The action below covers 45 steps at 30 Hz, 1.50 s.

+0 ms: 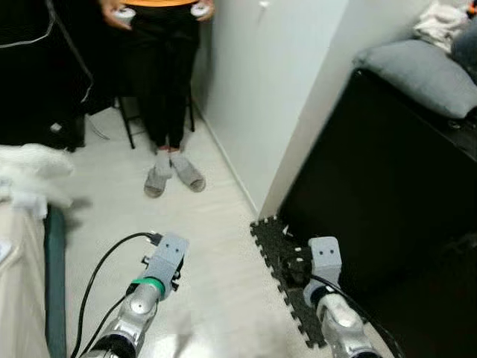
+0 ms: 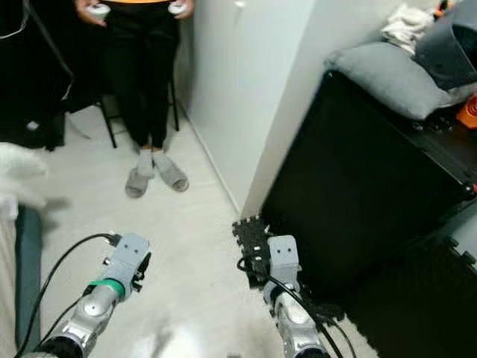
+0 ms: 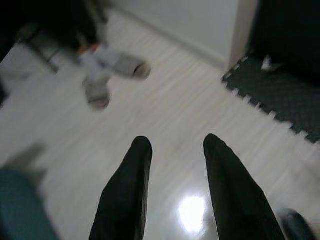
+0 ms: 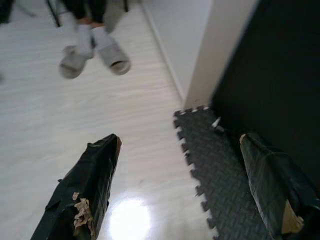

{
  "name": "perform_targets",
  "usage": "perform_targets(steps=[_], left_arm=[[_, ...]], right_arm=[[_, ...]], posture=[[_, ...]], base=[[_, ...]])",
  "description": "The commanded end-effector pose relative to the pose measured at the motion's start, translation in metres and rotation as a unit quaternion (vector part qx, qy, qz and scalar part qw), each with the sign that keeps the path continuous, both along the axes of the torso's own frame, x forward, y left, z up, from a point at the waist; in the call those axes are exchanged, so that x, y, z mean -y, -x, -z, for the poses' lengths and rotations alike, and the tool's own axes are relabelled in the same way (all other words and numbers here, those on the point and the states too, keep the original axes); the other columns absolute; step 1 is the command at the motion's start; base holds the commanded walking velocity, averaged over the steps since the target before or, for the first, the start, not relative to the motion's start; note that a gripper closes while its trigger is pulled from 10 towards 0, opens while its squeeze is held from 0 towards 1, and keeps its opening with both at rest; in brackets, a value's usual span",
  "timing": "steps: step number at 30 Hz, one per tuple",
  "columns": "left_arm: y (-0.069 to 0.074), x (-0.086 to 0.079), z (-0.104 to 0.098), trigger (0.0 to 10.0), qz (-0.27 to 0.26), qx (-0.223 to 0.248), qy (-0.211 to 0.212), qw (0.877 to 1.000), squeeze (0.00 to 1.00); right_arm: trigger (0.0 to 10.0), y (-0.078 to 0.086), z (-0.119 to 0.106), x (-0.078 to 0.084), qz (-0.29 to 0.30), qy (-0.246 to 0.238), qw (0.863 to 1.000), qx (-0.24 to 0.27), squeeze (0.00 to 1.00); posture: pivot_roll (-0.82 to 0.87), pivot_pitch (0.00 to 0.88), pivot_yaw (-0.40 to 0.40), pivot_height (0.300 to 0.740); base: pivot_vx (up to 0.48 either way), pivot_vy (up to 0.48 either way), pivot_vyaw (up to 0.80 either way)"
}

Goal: Clean up the room

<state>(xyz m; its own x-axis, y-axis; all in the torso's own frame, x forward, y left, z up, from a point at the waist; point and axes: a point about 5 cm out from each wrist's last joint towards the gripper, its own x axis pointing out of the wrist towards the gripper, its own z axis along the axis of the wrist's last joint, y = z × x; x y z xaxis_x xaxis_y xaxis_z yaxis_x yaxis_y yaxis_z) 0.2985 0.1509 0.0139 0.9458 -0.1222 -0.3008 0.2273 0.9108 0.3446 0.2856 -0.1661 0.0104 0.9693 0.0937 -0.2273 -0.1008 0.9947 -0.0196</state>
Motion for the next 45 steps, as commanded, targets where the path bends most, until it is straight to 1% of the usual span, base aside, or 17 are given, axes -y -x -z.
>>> perform_targets(steps=[1,13,16,17,19,24,28,29,31,32,33,34,35,36,39,42,45], left_arm=[[0.007,0.005,0.008,10.0,0.007,-0.017,0.001,1.0,0.0],[0.007,0.005,0.008,10.0,0.008,-0.017,0.0,1.0,0.0],[0.007,0.005,0.008,10.0,0.009,-0.016,0.0,1.0,0.0],[0.007,0.005,0.008,10.0,0.009,-0.016,0.0,1.0,0.0],[0.006,0.006,0.008,10.0,0.009,-0.016,0.001,1.0,0.0],[0.006,0.006,0.008,10.0,0.009,-0.016,0.001,1.0,0.0],[0.006,0.006,0.008,10.0,0.008,-0.017,0.003,1.0,0.0],[0.006,0.005,0.009,10.0,-0.002,-0.03,0.024,0.999,0.0],[0.006,0.005,0.009,10.0,-0.002,-0.03,0.024,0.999,0.0],[0.007,0.005,0.011,10.0,-0.007,-0.043,0.044,0.998,0.0],[0.007,0.005,0.011,10.0,-0.007,-0.043,0.044,0.998,0.0],[0.008,0.005,0.012,10.0,-0.004,-0.058,0.09,0.994,0.0],[0.008,0.005,0.012,10.0,-0.004,-0.058,0.09,0.994,0.0],[0.01,0.003,0.013,10.0,0.008,-0.061,0.09,0.994,0.0],[0.012,0.002,0.014,10.0,0.019,-0.067,0.087,0.994,0.0],[0.018,-0.001,0.022,10.0,0.038,-0.101,0.081,0.991,0.0],[0.02,-0.002,0.024,10.0,0.042,-0.105,0.072,0.991,0.0]], right_arm=[[10.0,0.004,0.004,0.003,0.009,-0.001,1.0,-0.008,0.0],[10.0,0.002,0.003,0.002,0.044,-0.036,0.998,-0.004,0.0],[10.0,0.001,0.001,0.0,0.029,-0.08,0.996,-0.003,0.0],[10.0,0.001,0.001,0.0,0.029,-0.08,0.996,-0.003,0.0],[10.0,0.002,0.006,-0.003,0.021,-0.114,0.993,-0.027,0.0],[10.0,0.005,0.008,-0.008,0.0,-0.129,0.991,-0.034,0.0],[10.0,0.005,0.008,-0.011,-0.008,-0.121,0.992,-0.031,0.0],[10.0,0.005,0.007,-0.01,-0.004,-0.105,0.994,-0.025,0.0],[10.0,0.005,0.007,-0.01,-0.004,-0.105,0.994,-0.025,0.0],[10.0,0.004,0.006,-0.009,-0.003,-0.092,0.996,-0.02,0.0],[10.0,0.004,0.006,-0.009,-0.003,-0.092,0.996,-0.02,0.0],[10.0,0.005,0.005,-0.01,-0.022,-0.073,0.997,-0.017,0.0],[10.0,0.005,0.005,-0.01,-0.022,-0.073,0.997,-0.017,0.0],[10.0,0.008,0.008,-0.009,-0.04,-0.042,0.998,-0.025,0.0],[10.0,0.011,0.012,-0.007,-0.055,-0.022,0.998,-0.036,0.0],[10.0,0.019,0.021,0.011,-0.021,0.015,0.998,-0.063,0.0],[10.0,0.021,0.022,0.018,-0.007,0.03,0.997,-0.065,0.0]], posture=[[0.03,0.073,-0.023,0.74],[0.03,0.073,-0.023,0.74],[0.03,0.073,-0.023,0.74],[0.03,0.073,-0.023,0.74],[0.03,0.073,-0.023,0.74],[0.03,0.073,-0.023,0.74],[0.03,0.072,-0.019,0.74],[0.03,0.072,-0.019,0.74],[0.03,0.072,-0.019,0.74],[0.03,0.072,-0.019,0.74],[0.03,0.072,-0.019,0.74],[0.03,0.072,-0.019,0.74],[0.03,0.072,-0.019,0.74],[0.03,0.07,-0.024,0.74],[0.03,0.07,-0.024,0.74],[0.04,0.067,-0.029,0.74],[0.03,0.064,-0.027,0.74]], base=[[0.461,0.0,0.0],[0.463,0.0,0.0],[0.463,0.0,0.0],[0.465,0.0,0.0],[0.461,0.0,0.0],[0.463,0.0,0.0],[0.459,0.0,0.0],[0.0,0.0,0.0],[0.0,0.0,0.0],[0.0,0.0,0.0],[0.0,0.0,0.0],[0.0,0.0,0.0],[0.0,0.0,0.0],[0.0,0.0,0.0],[0.0,0.0,0.0],[0.0,0.0,0.53],[0.0,0.0,0.8]])
